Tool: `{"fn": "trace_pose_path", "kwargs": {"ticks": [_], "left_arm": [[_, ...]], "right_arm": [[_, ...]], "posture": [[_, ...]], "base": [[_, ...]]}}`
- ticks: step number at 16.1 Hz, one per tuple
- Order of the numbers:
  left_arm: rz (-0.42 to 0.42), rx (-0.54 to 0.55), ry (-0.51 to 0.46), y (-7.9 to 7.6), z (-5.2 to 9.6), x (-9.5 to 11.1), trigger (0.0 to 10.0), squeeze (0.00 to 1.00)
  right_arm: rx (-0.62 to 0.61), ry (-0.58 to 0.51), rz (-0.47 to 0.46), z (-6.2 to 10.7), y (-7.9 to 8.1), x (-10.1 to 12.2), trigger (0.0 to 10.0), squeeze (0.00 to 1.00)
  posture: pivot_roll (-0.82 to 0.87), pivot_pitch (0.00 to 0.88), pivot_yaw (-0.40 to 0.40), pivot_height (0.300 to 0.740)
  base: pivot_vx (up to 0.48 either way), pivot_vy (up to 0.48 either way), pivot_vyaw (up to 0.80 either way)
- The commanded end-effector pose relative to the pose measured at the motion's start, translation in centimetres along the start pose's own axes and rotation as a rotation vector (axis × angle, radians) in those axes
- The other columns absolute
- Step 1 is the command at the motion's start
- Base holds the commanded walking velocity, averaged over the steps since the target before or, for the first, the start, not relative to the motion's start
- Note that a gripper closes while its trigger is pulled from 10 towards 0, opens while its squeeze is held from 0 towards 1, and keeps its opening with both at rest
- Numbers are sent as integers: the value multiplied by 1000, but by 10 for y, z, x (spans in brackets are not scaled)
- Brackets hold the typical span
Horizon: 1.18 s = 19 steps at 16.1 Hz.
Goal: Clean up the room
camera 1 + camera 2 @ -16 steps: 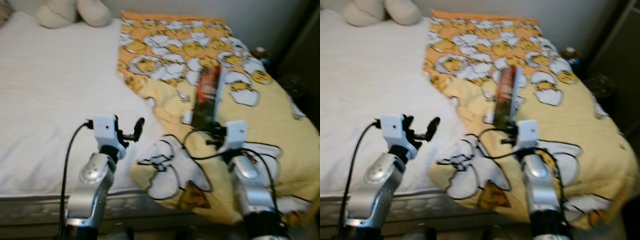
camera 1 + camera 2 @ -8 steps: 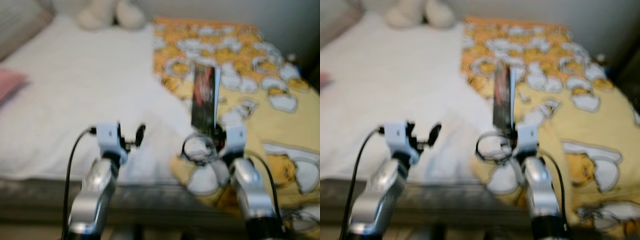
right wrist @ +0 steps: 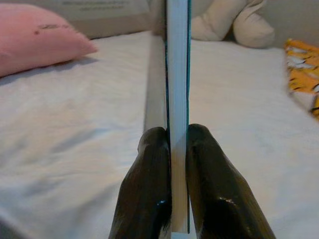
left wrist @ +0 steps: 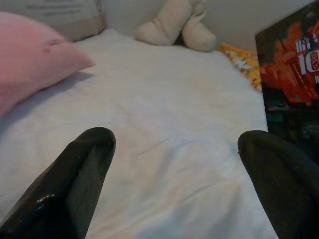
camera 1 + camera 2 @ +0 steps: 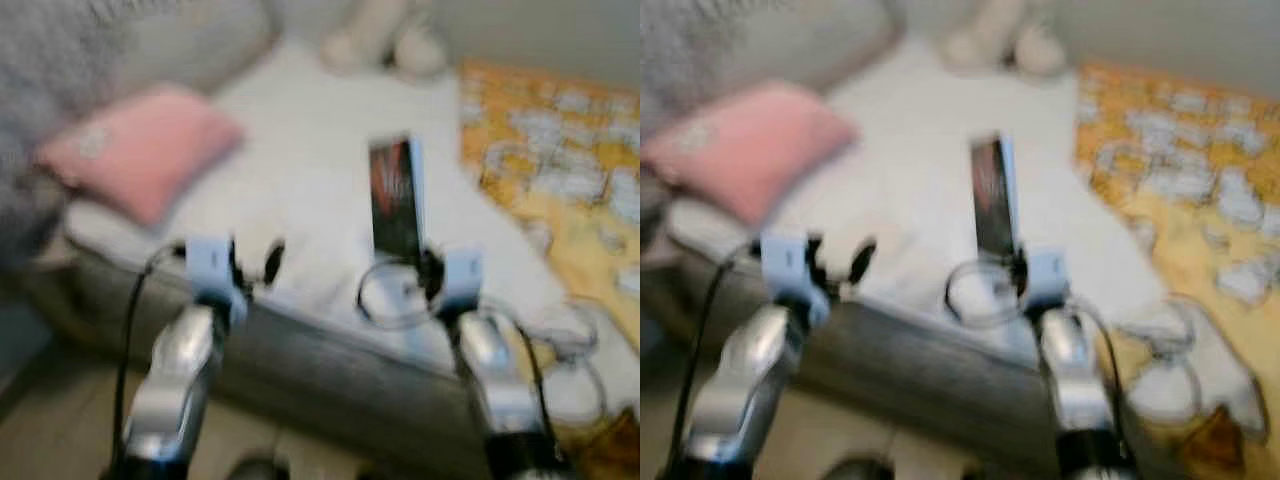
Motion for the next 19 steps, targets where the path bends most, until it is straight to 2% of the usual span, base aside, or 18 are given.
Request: {"fn": "trace_pose_path", "kwargs": {"ticks": [1,3,6,8,12,18,19], "left_arm": [[-15,-9,-8,0,-3,4,10000,0],[-35,-39,-7,-2,-5,4,10000,0],[-57,-63,2,-2,-8,3,10000,0],[-64,-64,7,-1,-9,2,10000,0],[-73,-104,-33,-8,-11,10,10000,0],[-69,-134,-60,-12,-12,14,10000,0],[-68,-136,-62,-13,-12,15,10000,0]], "right_arm": [[-5,-82,3,-5,0,22,0,0],[-14,-88,10,-6,-2,23,0,0],[-26,-82,9,-7,-2,21,0,0],[-42,-94,20,-7,-1,22,0,0],[-43,-92,10,-7,2,19,0,0],[-73,-124,26,-8,-4,26,0,0],[-81,-118,26,-9,-6,26,0,0]], "posture": [[37,0,-54,719],[39,0,-55,719],[42,0,-50,719],[42,0,-44,719],[40,0,-31,719],[35,0,-38,719],[37,0,-40,719]], "base": [[0,480,0],[0,480,-225],[0,479,-800],[0,0,-800],[0,0,0],[474,0,0],[480,0,-788]]}}
Point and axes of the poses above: a point about 5 cm out from each wrist's last joint towards the gripper, its own z axis pointing back from the gripper into the wrist, its own x axis along the axis of the wrist's last joint, y = z × x, the point moved 6 cm from there along -z, pointing out of the wrist towards the gripper, and after that the axes turned 10 degrees about -z, right-handed, at the moved point
